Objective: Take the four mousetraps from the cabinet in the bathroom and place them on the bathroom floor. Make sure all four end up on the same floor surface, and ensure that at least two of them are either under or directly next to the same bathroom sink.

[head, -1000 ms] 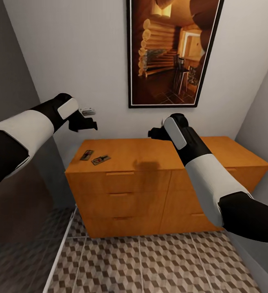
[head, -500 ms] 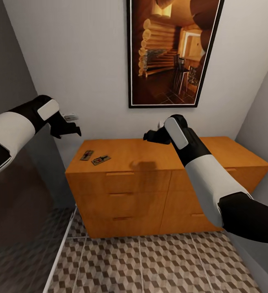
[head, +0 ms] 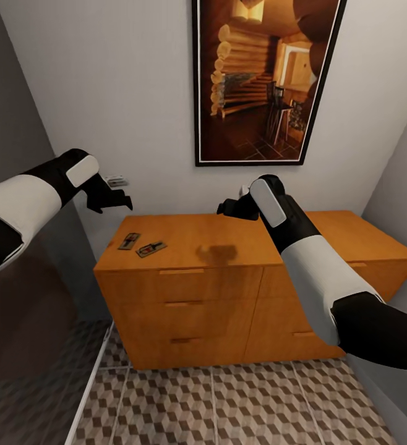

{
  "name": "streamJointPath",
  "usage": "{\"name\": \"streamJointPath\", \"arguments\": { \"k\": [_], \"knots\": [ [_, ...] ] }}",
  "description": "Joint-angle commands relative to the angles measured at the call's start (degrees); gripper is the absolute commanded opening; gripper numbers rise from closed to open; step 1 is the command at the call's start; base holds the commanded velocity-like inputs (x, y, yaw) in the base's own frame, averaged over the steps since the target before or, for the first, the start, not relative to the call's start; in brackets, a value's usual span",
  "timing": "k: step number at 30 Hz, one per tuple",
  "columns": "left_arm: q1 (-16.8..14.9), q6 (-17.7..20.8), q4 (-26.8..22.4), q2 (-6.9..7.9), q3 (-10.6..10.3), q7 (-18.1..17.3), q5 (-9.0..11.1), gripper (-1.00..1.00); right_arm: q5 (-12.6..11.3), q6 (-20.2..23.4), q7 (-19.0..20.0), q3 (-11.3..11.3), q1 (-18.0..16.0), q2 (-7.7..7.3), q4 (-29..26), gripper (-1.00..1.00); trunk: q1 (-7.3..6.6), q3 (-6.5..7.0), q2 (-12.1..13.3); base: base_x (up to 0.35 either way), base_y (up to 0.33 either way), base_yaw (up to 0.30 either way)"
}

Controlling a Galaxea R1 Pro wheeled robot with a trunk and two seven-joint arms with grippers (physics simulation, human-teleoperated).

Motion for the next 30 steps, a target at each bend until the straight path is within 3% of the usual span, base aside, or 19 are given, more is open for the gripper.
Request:
{"name": "streamJointPath", "arguments": {
  "k": [1,14,30],
  "knots": [
    [0.0,0.2,-0.2,0.05,-0.2,0.5,0.6,1.0,-0.6,0.0,-0.6,0.1,0.0,-0.01,0.0,1.0,0.0,-0.06,0.0,0.027,0.0,0.0],
    [1.2,0.2,-0.1,0.12,-0.3,0.2,0.5,1.0,-0.6,0.0,-0.6,0.1,0.0,-0.02,0.0,1.0,0.0,-0.06,0.0,0.01,0.0,0.0],
    [5.8,0.1,0.0,0.47,-0.3,0.2,0.3,1.0,-0.6,0.0,-0.6,0.1,0.2,-0.01,0.1,1.0,0.0,-0.06,0.0,0.188,0.0,0.0]
  ]
}}
